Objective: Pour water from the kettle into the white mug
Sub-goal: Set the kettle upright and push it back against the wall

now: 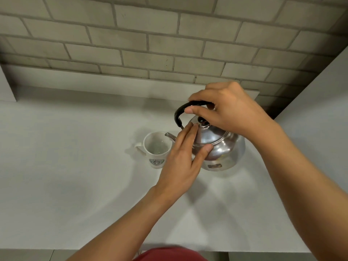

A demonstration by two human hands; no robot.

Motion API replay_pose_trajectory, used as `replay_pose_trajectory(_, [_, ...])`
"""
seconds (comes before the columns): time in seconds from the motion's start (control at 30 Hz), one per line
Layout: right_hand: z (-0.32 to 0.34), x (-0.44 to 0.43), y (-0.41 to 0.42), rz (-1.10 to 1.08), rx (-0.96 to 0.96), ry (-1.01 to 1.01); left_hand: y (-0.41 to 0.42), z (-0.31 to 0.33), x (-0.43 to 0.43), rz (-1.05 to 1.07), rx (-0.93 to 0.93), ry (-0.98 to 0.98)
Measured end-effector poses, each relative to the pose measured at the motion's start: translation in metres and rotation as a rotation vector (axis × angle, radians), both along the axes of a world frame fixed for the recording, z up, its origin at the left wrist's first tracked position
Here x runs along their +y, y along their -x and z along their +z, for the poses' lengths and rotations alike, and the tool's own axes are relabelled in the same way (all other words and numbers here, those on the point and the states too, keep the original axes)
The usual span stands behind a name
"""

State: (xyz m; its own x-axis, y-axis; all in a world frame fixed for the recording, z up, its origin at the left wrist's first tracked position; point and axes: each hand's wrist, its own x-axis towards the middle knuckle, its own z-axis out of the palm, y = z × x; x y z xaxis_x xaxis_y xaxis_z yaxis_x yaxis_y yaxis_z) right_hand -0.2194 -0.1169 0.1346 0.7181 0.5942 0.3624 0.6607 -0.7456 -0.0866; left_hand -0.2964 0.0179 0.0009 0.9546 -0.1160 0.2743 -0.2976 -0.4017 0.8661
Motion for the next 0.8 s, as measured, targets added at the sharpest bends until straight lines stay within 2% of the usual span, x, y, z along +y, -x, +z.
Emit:
replay_pose_trajectory(0.17, [-0.021, -0.027, 0.008, -0.034, -0.103, -0.282, -0.008, 0.002, 0.013, 0.128, -0.182, 0.067])
replay_pose_trajectory(0.27, [-0.038, -0.039, 0.012, -0.078, -0.114, -0.426, -0.02, 0.011, 0.019, 0.211, -0.2, 0.129])
replay_pose_trajectory(0.37, [-0.053, -0.048, 0.015, -0.103, -0.111, -0.515, -0.035, 0.024, 0.021, 0.136, -0.16, 0.016])
replay_pose_trajectory(0.53, [-0.069, -0.059, 0.017, -0.138, -0.075, -0.588, -0.05, 0.036, 0.015, -0.02, -0.196, -0.107])
replay_pose_trajectory(0.8, [-0.085, -0.073, -0.003, -0.178, 0.07, -0.626, -0.076, 0.036, 0.009, -0.008, -0.23, -0.17])
